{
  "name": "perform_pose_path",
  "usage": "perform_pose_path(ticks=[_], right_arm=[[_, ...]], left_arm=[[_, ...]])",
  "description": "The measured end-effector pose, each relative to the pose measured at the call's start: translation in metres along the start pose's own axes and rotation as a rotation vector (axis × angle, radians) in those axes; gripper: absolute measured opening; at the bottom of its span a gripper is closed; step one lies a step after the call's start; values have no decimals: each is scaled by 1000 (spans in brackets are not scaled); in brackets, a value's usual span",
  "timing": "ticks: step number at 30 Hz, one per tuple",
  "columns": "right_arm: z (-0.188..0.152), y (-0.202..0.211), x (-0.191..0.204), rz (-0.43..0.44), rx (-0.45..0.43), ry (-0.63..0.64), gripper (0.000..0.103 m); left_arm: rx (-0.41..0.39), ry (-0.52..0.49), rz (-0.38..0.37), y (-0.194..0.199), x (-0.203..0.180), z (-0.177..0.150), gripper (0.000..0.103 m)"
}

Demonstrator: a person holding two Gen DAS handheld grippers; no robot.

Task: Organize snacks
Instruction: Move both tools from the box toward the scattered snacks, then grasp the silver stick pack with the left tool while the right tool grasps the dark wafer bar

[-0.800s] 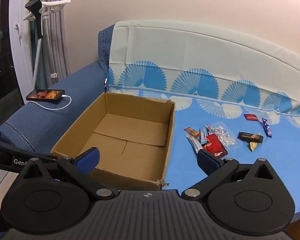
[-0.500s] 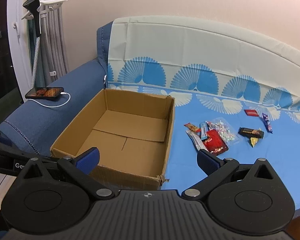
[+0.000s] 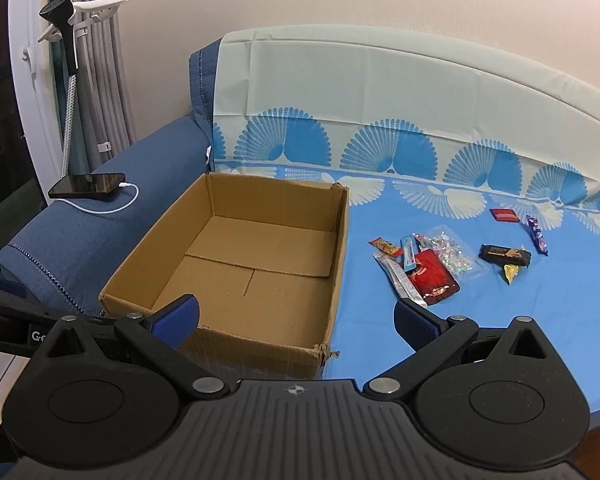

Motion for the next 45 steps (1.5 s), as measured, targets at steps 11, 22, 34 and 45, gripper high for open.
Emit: perform_pose_path(ticks=[11, 22, 34, 45], right_arm=[[-7, -2, -17, 11, 1, -75, 103], [-13, -5, -84, -83, -19, -240, 103], [-46, 1, -235, -342, -33, -487, 103], [-44, -60, -341, -347, 7, -616, 103]], left_arm=[[-1, -9, -7, 0, -13, 7, 103], [0, -72, -106, 5, -69, 37, 103], [-24, -175, -197, -13, -196, 105, 103], [119, -238, -184, -120, -327, 144, 103]])
Point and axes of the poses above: each gripper's, at about its wrist camera, not at the fingertips, and y roughly against the way its jaws point, x to its left, z to its top, the point moved 6 cm from there along -y, roughly the way its jaws point, and after that the axes turned 6 degrees about z, right-handed, at the moved point
